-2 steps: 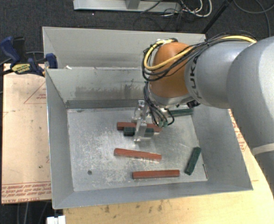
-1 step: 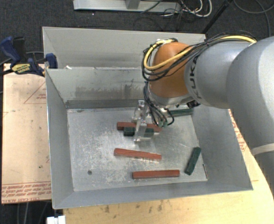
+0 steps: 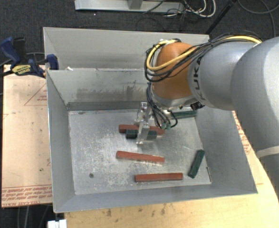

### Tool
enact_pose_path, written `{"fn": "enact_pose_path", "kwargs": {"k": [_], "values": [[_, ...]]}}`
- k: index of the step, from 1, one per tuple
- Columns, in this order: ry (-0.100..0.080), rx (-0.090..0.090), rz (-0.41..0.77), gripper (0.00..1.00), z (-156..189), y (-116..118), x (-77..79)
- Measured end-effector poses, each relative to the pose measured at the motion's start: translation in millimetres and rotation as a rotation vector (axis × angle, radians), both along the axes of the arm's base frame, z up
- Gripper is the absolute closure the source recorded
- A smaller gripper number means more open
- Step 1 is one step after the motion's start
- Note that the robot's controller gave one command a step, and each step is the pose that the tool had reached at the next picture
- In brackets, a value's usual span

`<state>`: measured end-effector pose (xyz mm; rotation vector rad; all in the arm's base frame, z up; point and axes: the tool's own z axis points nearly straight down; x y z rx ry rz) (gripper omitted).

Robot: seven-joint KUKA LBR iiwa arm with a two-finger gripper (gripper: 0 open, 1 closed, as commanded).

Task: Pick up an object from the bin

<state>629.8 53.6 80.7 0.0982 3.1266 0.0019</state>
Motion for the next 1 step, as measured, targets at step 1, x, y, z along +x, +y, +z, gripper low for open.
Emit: {"fn": "enact_pose_path", "kwargs": {"k": [1], "values": [[0.013,0.000,0.001,1.00,6.2,0.2,-2.7]]}}
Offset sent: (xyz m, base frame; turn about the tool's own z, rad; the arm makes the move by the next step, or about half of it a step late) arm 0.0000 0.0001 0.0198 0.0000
